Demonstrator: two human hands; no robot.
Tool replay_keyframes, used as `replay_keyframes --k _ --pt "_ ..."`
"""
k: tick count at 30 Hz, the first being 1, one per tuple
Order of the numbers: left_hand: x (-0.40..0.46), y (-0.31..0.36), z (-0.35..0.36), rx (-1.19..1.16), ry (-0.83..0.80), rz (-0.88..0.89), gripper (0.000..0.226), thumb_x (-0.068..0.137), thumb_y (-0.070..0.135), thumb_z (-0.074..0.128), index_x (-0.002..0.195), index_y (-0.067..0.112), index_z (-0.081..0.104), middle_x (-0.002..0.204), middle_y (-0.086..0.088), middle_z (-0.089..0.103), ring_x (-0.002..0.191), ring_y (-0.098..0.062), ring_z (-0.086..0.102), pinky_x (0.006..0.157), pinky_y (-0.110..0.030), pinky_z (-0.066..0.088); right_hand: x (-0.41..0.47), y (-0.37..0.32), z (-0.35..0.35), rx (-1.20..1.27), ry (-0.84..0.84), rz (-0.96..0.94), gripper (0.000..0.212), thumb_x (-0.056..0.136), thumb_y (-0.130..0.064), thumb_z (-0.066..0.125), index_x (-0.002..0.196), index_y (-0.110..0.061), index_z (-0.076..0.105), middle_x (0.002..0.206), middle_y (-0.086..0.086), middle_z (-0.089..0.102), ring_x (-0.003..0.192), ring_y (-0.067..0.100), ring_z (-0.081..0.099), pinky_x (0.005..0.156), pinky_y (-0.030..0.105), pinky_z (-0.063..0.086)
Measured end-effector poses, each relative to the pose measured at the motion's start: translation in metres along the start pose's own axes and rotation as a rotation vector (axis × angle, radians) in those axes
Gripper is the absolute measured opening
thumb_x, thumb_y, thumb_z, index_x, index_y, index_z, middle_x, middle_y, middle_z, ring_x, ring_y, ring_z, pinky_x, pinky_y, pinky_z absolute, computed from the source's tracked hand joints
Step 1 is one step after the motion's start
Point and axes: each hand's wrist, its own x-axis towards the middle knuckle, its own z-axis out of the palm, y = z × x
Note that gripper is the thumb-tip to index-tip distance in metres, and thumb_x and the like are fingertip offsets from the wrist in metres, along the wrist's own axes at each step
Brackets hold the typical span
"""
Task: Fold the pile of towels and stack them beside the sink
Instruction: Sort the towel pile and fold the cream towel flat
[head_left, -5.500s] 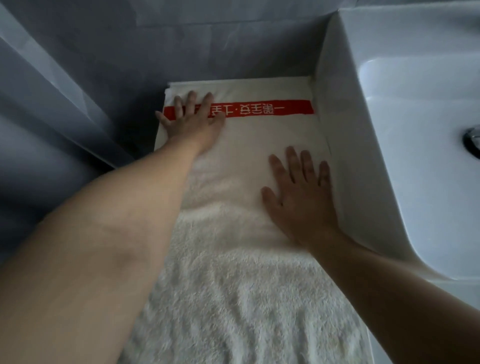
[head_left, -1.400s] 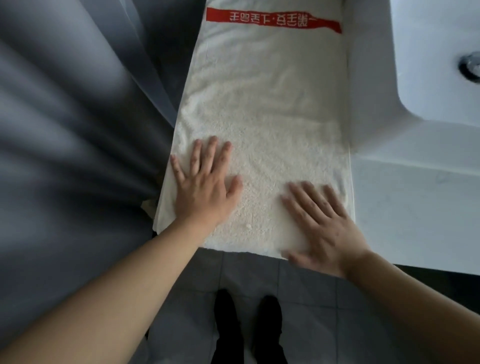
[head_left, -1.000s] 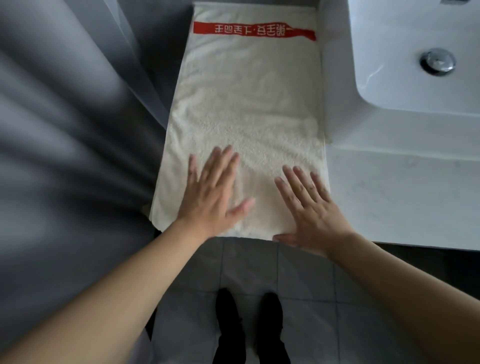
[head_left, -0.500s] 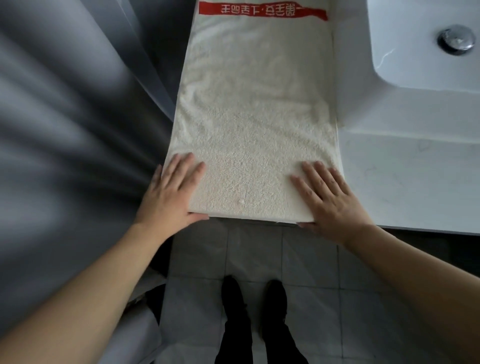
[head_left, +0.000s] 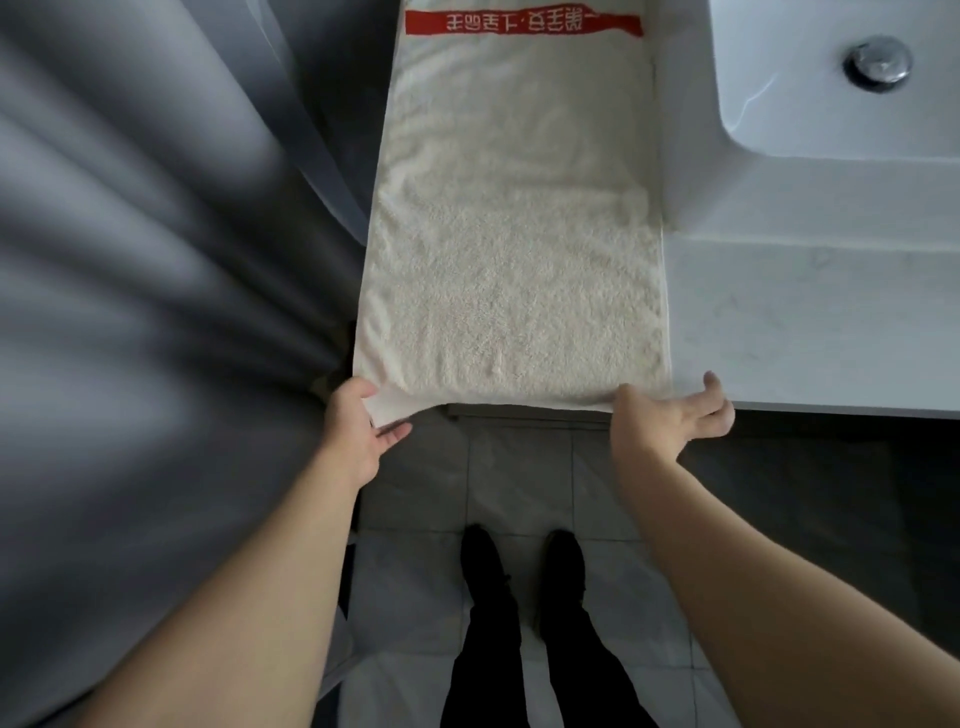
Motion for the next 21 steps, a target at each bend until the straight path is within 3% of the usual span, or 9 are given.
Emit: replay_keyframes --k 3,5,6,8,10,14,16,19,21 --pt "-0.001 -0.002 0.001 0.096 0.080 -0.004 0.022 0.088 0.021 0.055 0.109 0.020 0.060 0.121 -0.008 0.063 0.099 -0.026 0.063 0.065 -0.034 0.051 0.004 -0.010 -0.001 0.056 0.010 0.124 0.088 0.079 -0.005 0.060 0.146 -0.036 0.012 0.153 -0.003 0.001 0.079 0.014 0.057 0.059 0.021 0.044" --pt "-0.006 -0.001 0.000 0.168 0.115 0.011 0.020 0.089 0.019 0.059 0.108 0.020 0.059 0.124 -0.008 0.062 0.101 -0.026 0.063 0.061 -0.032 0.050 0.002 -0.013 -0.010 -0.045 -0.080 0.198 0.092 0.081 -0.011 0.060 0.146 -0.042 0.003 0.150 0.001 0.022 0.095 0.025 0.059 0.079 0.036 0.052" --pt "-0.008 -0.001 -0.001 0.198 0.122 0.034 0.022 0.089 0.016 0.060 0.111 0.019 0.059 0.124 -0.009 0.062 0.098 -0.025 0.063 0.059 -0.031 0.049 0.001 -0.014 -0.017 -0.111 -0.130 0.227 0.093 0.082 -0.015 0.059 0.145 -0.045 -0.003 0.139 0.004 0.039 0.104 0.029 0.056 0.090 0.043 0.050" --pt "-0.018 0.002 -0.003 0.226 0.136 0.081 0.026 0.090 0.015 0.060 0.116 0.018 0.059 0.121 -0.010 0.064 0.087 -0.022 0.063 0.054 -0.029 0.048 0.000 -0.013 -0.031 -0.225 -0.216 0.214 0.093 0.085 -0.020 0.057 0.144 -0.045 -0.010 0.102 0.005 0.059 0.106 0.031 0.055 0.094 0.045 0.048" --pt "-0.031 0.010 -0.005 0.223 0.133 0.123 0.029 0.091 0.016 0.060 0.120 0.019 0.059 0.118 -0.009 0.066 0.079 -0.021 0.061 0.050 -0.027 0.047 0.001 -0.018 -0.044 -0.241 -0.295 0.150 0.089 0.088 -0.019 0.058 0.147 -0.039 -0.005 0.089 0.003 0.061 0.092 0.027 0.060 0.077 0.037 0.052" --pt "-0.059 0.028 -0.006 0.174 0.068 0.227 0.033 0.090 0.016 0.065 0.121 0.026 0.059 0.104 -0.007 0.071 0.058 -0.014 0.065 0.045 -0.024 0.048 0.010 -0.042 -0.064 -0.280 -0.401 0.134 0.067 0.088 -0.016 0.057 0.141 -0.032 0.020 0.096 0.003 0.053 0.079 0.018 0.057 0.057 0.028 0.045" --pt "-0.070 0.040 -0.001 0.127 0.067 0.277 0.021 0.092 0.014 0.063 0.109 0.026 0.062 0.102 -0.008 0.071 0.053 -0.012 0.065 0.045 -0.023 0.049 0.017 -0.055 -0.067 -0.230 -0.430 0.262 0.047 0.091 -0.010 0.055 0.128 -0.025 0.030 0.089 0.007 0.049 0.066 0.019 0.057 0.049 0.030 0.050" --pt "-0.080 0.062 0.008 0.056 0.078 0.303 0.016 0.093 0.010 0.058 0.098 0.025 0.063 0.100 -0.009 0.069 0.056 -0.015 0.064 0.048 -0.023 0.050 0.019 -0.080 -0.069 -0.027 -0.502 0.410 0.010 0.098 -0.006 0.051 0.099 -0.014 0.044 0.058 0.004 0.046 0.033 0.009 0.043 0.038 0.024 0.046" --pt "-0.082 0.075 0.012 0.014 0.083 0.295 0.014 0.093 0.011 0.057 0.094 0.022 0.065 0.092 -0.007 0.068 0.053 -0.013 0.062 0.050 -0.022 0.050 0.024 -0.098 -0.068 0.104 -0.551 0.441 0.015 0.099 -0.008 0.048 0.085 -0.013 0.047 0.043 0.000 0.039 0.028 0.007 0.036 0.037 0.020 0.042"
